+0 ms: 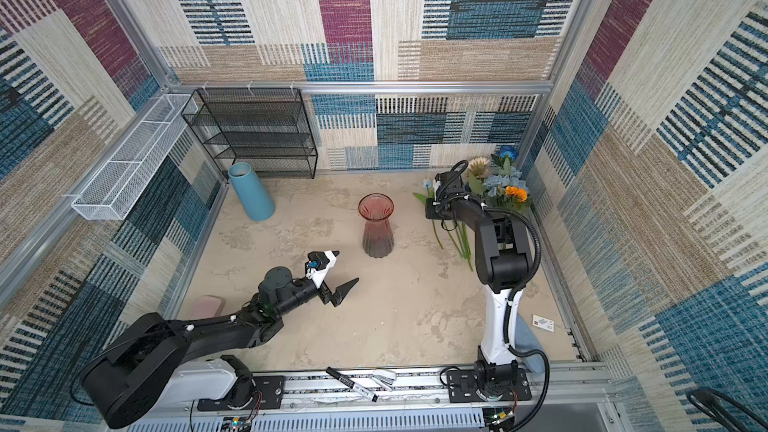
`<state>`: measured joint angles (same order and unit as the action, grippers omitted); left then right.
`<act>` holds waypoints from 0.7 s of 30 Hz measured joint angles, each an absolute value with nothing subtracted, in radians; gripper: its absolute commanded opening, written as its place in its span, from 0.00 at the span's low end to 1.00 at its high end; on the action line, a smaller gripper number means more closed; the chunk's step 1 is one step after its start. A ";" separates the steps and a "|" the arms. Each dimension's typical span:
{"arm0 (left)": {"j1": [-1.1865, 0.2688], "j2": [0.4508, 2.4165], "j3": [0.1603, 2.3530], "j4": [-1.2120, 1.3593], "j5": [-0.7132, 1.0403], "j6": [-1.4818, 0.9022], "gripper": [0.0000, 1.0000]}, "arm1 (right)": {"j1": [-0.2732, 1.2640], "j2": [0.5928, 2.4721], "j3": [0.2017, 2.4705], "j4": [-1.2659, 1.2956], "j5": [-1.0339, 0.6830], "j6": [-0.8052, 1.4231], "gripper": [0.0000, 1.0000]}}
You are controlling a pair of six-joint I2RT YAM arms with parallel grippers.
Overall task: Arrange the flowers into the vase
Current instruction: 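Release the vase and withdraw the left gripper while right gripper descends to tulips, then grasp a white tulip stem with the right gripper and lift it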
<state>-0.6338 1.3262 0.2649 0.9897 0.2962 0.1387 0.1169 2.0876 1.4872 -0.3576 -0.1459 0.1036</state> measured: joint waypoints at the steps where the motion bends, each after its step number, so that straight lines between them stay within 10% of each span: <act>1: -0.635 1.348 0.256 1.022 0.303 0.139 1.00 | 0.119 2.094 1.490 -0.365 -0.147 0.099 0.37; 11: -0.643 1.380 0.239 1.190 0.397 0.130 1.00 | 0.137 2.168 1.554 -0.383 -0.074 0.086 0.34; 21: -0.655 1.340 0.239 1.187 0.427 0.107 1.00 | 0.147 2.178 1.537 -0.316 -0.034 0.081 0.05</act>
<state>-0.6552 1.3399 0.2394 1.1870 0.4267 0.1074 0.1467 2.1780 1.5368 -0.3161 -0.0338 0.0811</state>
